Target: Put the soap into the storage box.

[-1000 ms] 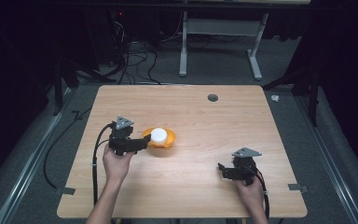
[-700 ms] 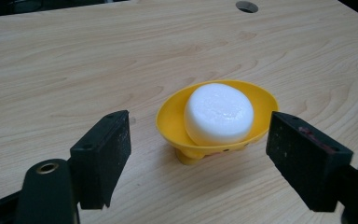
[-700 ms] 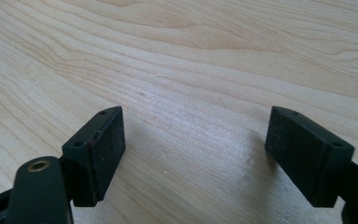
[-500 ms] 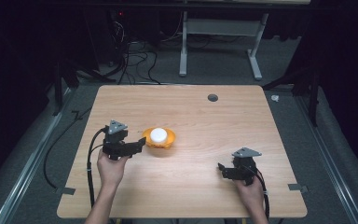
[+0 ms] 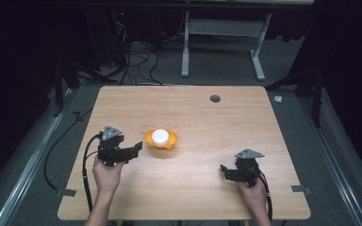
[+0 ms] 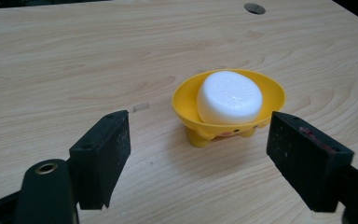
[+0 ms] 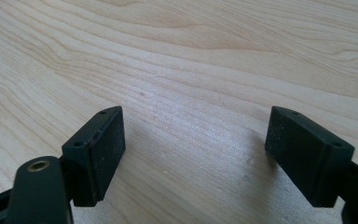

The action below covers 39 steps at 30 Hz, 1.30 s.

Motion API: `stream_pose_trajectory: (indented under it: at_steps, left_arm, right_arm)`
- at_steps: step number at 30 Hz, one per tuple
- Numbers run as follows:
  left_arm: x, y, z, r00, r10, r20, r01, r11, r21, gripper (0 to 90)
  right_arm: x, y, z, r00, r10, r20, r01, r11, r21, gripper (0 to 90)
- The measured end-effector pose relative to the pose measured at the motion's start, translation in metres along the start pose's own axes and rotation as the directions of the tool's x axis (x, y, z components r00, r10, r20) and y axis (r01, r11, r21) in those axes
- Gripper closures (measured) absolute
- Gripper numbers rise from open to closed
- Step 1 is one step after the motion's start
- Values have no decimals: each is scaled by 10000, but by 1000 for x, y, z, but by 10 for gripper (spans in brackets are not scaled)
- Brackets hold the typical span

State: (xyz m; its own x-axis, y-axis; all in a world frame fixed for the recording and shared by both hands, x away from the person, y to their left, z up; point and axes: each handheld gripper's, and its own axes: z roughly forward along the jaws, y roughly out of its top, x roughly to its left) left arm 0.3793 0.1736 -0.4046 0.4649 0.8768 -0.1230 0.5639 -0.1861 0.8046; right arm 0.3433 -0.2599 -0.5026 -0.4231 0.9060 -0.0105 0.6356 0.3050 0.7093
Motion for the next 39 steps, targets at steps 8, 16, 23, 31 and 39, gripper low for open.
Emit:
stream_pose_trajectory:
  at_steps: [8, 16, 23, 31, 39]
  left_arm:
    - [4, -7, -6, 9998, -183, -103, 182, 9997, -131, 225]
    - [8, -13, -12, 9996, -259, -123, 258, 9996, -94, 225]
    - [8, -19, -13, 9994, -307, -182, 306, 9995, -61, 228]
    - [10, -26, -17, 9989, -413, -202, 412, 9991, -60, 225]
    - [12, -35, -19, 9976, -673, -169, 671, 9977, -110, 225]
  right_arm:
    - [0, 0, 0, 10000, 2, 8, -2, 10000, 3, 209]
    - [0, 0, 0, 10000, -2, 4, 2, 10000, 2, 209]
    - [0, 0, 0, 10000, 3, 9, -3, 10000, 5, 209]
    - [0, 0, 0, 10000, -3, 5, 3, 10000, 3, 209]
    - [0, 0, 0, 10000, -5, 4, 5, 10000, 2, 209]
